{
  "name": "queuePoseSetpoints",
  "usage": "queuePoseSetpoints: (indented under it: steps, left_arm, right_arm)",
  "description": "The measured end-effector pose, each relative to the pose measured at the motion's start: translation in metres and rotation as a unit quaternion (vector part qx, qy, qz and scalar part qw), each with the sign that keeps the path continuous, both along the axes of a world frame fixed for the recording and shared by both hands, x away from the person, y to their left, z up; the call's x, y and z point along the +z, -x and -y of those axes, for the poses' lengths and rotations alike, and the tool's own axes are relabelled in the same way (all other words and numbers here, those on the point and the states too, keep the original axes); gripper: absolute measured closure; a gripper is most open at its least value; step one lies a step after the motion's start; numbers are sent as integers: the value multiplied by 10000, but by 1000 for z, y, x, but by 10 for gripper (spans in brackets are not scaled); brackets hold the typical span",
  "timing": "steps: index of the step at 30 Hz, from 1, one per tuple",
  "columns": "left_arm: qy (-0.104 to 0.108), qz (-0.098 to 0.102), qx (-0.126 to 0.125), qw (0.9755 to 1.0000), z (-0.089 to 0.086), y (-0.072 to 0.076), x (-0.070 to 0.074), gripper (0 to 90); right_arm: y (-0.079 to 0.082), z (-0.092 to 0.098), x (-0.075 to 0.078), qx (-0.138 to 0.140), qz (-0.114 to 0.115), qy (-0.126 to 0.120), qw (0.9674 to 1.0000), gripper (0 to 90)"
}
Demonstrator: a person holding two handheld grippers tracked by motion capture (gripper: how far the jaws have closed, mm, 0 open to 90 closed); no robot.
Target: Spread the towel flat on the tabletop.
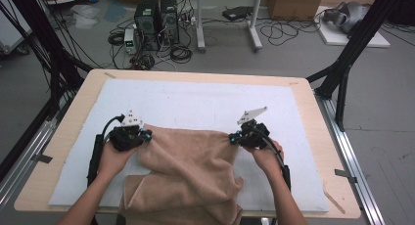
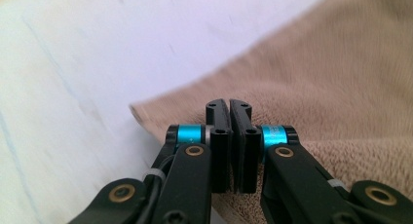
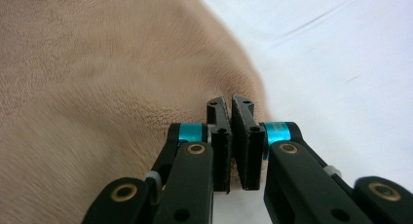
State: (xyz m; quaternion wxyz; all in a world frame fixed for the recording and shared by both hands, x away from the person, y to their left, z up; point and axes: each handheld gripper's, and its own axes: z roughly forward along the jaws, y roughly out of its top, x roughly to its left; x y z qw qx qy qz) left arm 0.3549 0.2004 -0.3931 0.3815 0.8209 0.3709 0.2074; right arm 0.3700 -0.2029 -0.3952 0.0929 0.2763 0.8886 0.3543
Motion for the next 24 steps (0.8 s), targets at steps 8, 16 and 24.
queuePoseSetpoints:
  steps: [8,16,24]
  left_arm:
    - [223,479,663,9964,8,-69,64,663]
    - [13,179,129,9998,-4,-34,27,641]
    - [-8,-48,-369,9993,-11,18,-8,585]
  right_arm:
    - [-56,14,79,-1017,777,-125,9917,671]
    - [-30,8,45,-449,449,-248,9977,567]
    - [25,3,5,2,246,-480,9985,535]
